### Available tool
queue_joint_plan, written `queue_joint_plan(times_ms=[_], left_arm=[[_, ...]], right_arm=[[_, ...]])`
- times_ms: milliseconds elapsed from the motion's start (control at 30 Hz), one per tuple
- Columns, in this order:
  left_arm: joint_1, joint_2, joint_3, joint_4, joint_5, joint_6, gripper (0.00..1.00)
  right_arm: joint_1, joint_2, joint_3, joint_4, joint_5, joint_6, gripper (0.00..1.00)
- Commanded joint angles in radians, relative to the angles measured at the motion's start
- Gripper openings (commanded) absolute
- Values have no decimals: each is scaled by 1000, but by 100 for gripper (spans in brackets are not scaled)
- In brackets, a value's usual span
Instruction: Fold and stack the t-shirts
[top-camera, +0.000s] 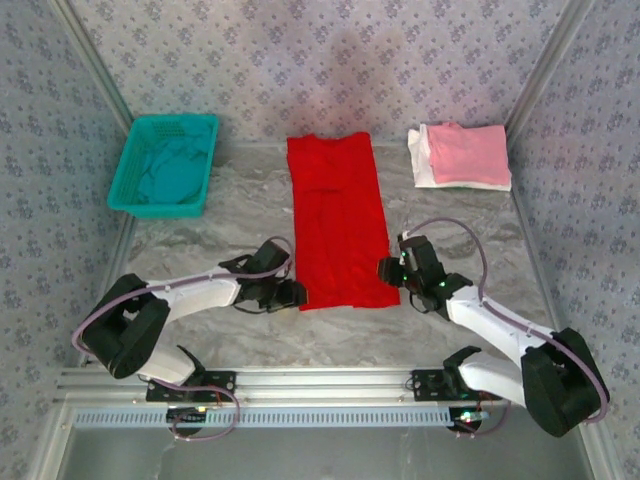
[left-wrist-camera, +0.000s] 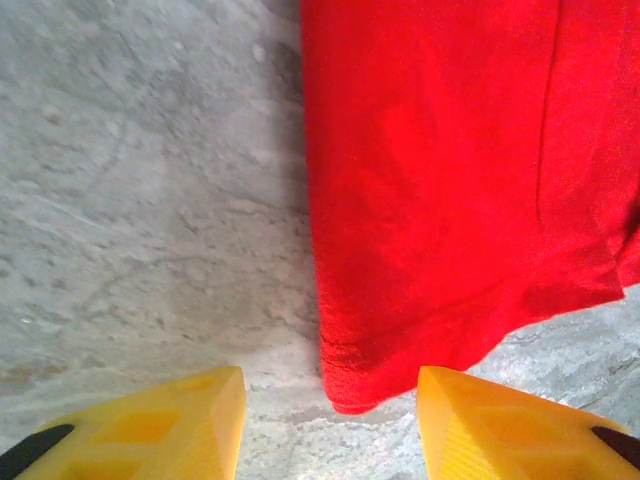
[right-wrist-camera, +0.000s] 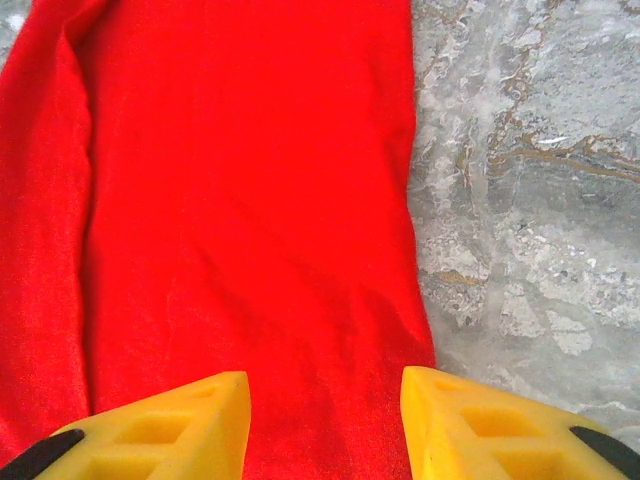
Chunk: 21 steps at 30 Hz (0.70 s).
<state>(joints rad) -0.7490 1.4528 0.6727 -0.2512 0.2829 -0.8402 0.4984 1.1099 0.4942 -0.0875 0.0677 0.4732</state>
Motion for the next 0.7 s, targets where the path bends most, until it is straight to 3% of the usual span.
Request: queue_joint_plan(times_ms=[0,333,667], left_arm=[[-28,-21,16,-5,-24,-27,48],[-44,26,52,11,-35,-16,45],[-65,108,91,31,-39,-11,38]], right_arm=[[6,16,-18,21,28,-29,46],[8,18,-55,56,27,-18,46],[12,-88,-137,77,57,-15,46]])
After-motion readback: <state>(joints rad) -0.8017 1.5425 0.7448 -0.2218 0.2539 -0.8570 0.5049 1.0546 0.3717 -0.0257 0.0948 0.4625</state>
